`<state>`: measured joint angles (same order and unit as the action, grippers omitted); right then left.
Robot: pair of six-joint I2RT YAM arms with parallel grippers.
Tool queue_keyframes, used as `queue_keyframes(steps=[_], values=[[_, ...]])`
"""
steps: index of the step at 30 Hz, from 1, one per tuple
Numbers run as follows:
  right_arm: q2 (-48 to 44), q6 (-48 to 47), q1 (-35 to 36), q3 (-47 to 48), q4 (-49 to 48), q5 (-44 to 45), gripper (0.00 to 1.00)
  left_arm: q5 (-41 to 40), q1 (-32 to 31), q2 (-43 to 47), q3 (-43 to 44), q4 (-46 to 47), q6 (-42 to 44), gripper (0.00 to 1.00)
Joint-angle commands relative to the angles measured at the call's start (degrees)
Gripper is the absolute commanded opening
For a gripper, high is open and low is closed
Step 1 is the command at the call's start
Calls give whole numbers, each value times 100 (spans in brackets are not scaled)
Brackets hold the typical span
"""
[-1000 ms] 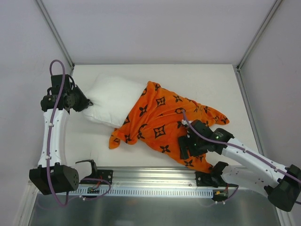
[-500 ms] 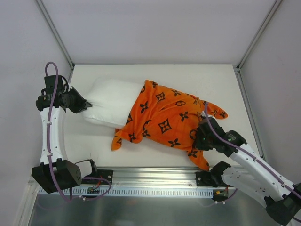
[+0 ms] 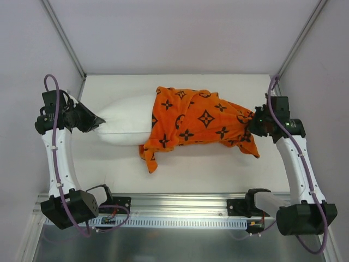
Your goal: Remove the pillowcase from the pillow
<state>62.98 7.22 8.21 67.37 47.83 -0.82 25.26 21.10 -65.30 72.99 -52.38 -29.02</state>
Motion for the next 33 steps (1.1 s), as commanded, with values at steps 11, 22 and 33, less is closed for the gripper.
queue_keyframes(steps=[11,22,33], values=[[399,226,-2321,-745,-512,-32,1,-566,420,158,365,668,89,0],[109,913,-4557,664,-380,-788,1,-408,816,210,400,641,1,0],[-488,386,-3556,143,-521,-691,88,181,816,395,102,633,36,53]])
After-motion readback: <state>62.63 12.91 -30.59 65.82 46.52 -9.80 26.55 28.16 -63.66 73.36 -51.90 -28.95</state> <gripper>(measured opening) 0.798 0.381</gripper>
